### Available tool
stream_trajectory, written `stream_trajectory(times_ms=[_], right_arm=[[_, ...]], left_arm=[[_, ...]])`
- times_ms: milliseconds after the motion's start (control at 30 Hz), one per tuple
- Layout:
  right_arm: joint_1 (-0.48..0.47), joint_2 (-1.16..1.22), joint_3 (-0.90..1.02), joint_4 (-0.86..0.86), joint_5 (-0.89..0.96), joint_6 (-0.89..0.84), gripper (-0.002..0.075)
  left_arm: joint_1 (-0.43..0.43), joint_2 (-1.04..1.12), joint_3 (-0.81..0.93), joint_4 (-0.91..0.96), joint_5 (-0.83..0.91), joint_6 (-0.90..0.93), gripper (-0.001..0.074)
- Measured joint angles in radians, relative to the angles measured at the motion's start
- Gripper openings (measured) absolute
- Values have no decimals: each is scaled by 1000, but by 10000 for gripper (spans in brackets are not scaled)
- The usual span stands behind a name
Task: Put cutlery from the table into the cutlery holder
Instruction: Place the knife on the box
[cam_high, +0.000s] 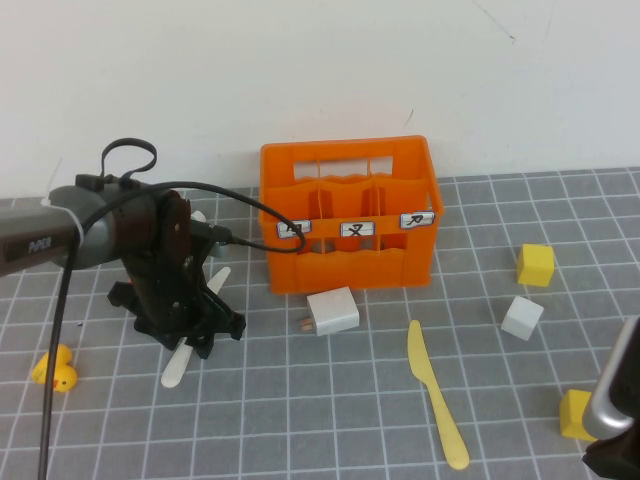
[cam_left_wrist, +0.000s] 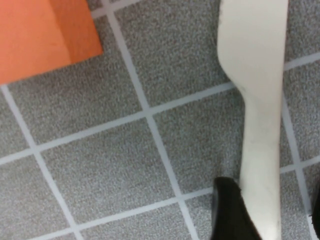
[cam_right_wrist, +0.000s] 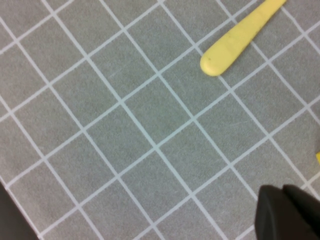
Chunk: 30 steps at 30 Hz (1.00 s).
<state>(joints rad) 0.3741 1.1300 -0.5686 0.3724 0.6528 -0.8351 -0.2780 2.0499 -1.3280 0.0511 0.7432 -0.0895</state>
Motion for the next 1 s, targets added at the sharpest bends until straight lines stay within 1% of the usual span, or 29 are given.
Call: stream_trajectory(times_ms=[200,500,667,767,833,1000], right_arm=[[0,0,0,0,0,0,-3],[0,0,0,0,0,0,-3],[0,0,0,0,0,0,-3],[0,0,0,0,0,0,-3],[0,0,0,0,0,0,-3],[0,0,0,14,0,-15,-3]], left_arm=[[0,0,-1,0,-10,0,326],[0,0,-3,2,-52,2,222],[0,0,-3,2,-52,-33,207],[0,0,-3,4,-52,-43,209],[0,0,-3,5,-48,-45,226],[0,0,-3,5,-27,-54,317]])
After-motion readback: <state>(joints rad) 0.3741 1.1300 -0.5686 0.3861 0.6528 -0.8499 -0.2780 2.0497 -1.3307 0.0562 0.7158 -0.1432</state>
